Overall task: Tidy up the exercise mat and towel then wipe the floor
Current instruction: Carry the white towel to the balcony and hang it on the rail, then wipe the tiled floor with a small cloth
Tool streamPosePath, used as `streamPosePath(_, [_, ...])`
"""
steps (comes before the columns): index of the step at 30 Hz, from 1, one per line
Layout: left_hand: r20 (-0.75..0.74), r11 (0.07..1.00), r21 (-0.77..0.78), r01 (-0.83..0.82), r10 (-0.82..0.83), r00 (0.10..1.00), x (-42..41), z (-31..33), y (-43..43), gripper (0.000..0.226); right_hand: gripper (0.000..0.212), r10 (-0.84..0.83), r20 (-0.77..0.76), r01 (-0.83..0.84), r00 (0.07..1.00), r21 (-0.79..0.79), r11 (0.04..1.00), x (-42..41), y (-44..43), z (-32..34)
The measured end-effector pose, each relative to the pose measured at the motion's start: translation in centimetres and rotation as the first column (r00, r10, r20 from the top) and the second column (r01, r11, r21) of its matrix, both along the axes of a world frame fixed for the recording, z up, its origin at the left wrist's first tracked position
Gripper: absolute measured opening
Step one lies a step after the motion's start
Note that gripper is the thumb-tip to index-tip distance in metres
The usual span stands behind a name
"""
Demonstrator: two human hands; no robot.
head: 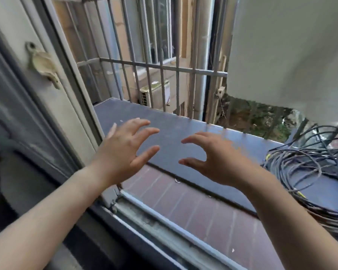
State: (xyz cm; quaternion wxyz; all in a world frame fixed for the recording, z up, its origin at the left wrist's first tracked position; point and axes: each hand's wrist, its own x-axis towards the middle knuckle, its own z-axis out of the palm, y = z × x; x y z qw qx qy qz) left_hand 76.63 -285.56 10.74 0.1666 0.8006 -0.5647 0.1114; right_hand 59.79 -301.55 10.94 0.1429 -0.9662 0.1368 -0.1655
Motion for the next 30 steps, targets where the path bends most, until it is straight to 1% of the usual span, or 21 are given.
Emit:
streamPosePath(4, [-0.005,0.989,0.009,-0.145,0.145,0.989,-2.7,-1.0,4.3,0.057,0.052,0.205,-0.1,-0.2,0.974,0.056,0.978,-1.3,1.4,-0.5])
streamPosePath(6, [-0.069,0.977,-0.011,-0.212,0.21,0.975,-4.7,-2.1,6.1,0.055,0.051,0.258,-0.084,-0.254,0.962,0.056,0.966,-2.1,2.0,-0.8])
streamPosePath(8, [-0.185,0.959,-0.056,-0.278,0.264,0.947,-7.1,-3.4,7.7,0.053,0.051,0.31,-0.062,-0.305,0.949,0.08,0.949,-2.7,3.3,-1.1])
streamPosePath(10, [-0.275,0.922,-0.09,-0.377,0.34,0.899,-9.7,-4.8,9.5,0.056,0.05,0.394,-0.049,-0.385,0.918,0.123,0.915,-2.9,4.9,-1.8])
streamPosePath(11, [-0.295,0.896,-0.092,-0.433,0.391,0.872,-11.0,-5.4,10.6,0.057,0.05,0.436,-0.053,-0.425,0.899,0.14,0.894,-2.9,5.8,-2.3])
streamPosePath(13, [-0.304,0.848,-0.068,-0.526,0.485,0.82,-13.4,-6.4,13.4,0.057,0.05,0.511,-0.078,-0.495,0.856,0.164,0.854,-3.1,7.9,-3.3])
streamPosePath(16, [-0.285,0.78,0.024,-0.625,0.604,0.744,-16.9,-7.0,18.1,0.057,0.049,0.614,-0.127,-0.587,0.779,0.198,0.785,-3.9,11.1,-4.6])
streamPosePath(19, [-0.26,0.682,0.088,-0.726,0.719,0.644,-20.4,-7.1,22.2,0.058,0.05,0.708,-0.167,-0.669,0.686,0.239,0.704,-4.9,13.9,-5.4])
streamPosePath(23, [-0.297,0.58,0.09,-0.809,0.791,0.534,-24.9,-7.9,25.9,0.058,0.051,0.773,-0.241,-0.724,0.586,0.271,0.634,-5.8,17.7,-6.7])
streamPosePath(27, [-0.354,0.485,0.104,-0.868,0.834,0.424,-29.4,-9.2,29.5,0.06,0.05,0.831,-0.244,-0.77,0.499,0.315,0.555,-7.2,23.0,-8.3])
streamPosePath(30, [-0.369,0.406,0.104,-0.908,0.863,0.344,-32.7,-9.7,33.2,0.06,0.053,0.875,-0.267,-0.818,0.405,0.321,0.477,-8.4,28.0,-8.8])
